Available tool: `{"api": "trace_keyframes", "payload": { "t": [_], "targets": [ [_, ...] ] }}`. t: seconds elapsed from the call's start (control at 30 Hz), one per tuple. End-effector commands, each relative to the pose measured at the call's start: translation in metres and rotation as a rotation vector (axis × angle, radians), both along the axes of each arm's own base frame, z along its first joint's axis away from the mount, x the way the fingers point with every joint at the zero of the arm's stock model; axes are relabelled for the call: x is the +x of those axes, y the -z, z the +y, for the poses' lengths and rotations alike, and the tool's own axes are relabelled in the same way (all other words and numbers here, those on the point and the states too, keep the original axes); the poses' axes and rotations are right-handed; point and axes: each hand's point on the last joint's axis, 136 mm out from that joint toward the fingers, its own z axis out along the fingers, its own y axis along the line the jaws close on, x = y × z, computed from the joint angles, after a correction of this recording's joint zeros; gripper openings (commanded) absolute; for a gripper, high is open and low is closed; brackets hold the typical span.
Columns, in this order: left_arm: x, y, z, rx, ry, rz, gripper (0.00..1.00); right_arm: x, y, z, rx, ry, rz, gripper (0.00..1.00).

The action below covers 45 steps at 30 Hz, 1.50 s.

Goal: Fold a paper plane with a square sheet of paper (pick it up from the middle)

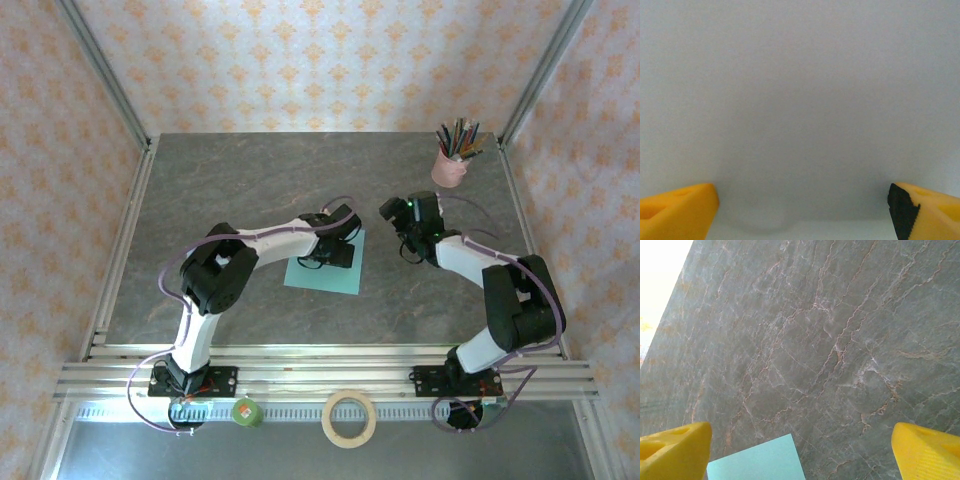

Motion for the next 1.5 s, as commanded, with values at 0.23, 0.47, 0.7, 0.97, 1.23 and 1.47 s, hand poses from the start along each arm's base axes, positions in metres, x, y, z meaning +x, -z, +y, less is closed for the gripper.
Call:
{"api": "trace_keyframes", "payload": {
  "t": [0.23, 0.47, 0.7, 0.97, 1.23, 1.47],
  "targets": [
    [-0.018, 0.038, 0.026, 0.130, -0.018, 0.079, 0.84, 0.000, 0.009, -0.002, -0.008, 0.014, 0.024, 0.92],
    [-0.020, 0.040, 0.023, 0.100, -0.012, 0.088, 0.78, 0.004, 0.006, -0.003, -0.019, 0.020, 0.024, 0.91],
    [-0.002, 0.002, 0.013, -0.016, -0.011, 0.019, 0.64, 0.006, 0.001, -0.002, -0.010, 0.024, 0.018, 0.91],
    [0.017, -0.099, -0.016, -0.487, 0.076, -0.062, 0.40, 0.011, -0.016, -0.001, -0.005, 0.016, -0.025, 0.91],
    [0.016, -0.132, -0.033, -0.911, 0.128, -0.026, 0.35, 0.013, -0.032, 0.017, 0.053, -0.080, -0.107, 0.87],
    [0.018, -0.063, -0.025, -0.830, 0.051, 0.097, 0.31, 0.008, -0.028, 0.037, 0.107, -0.196, -0.110, 0.82]
  ]
}}
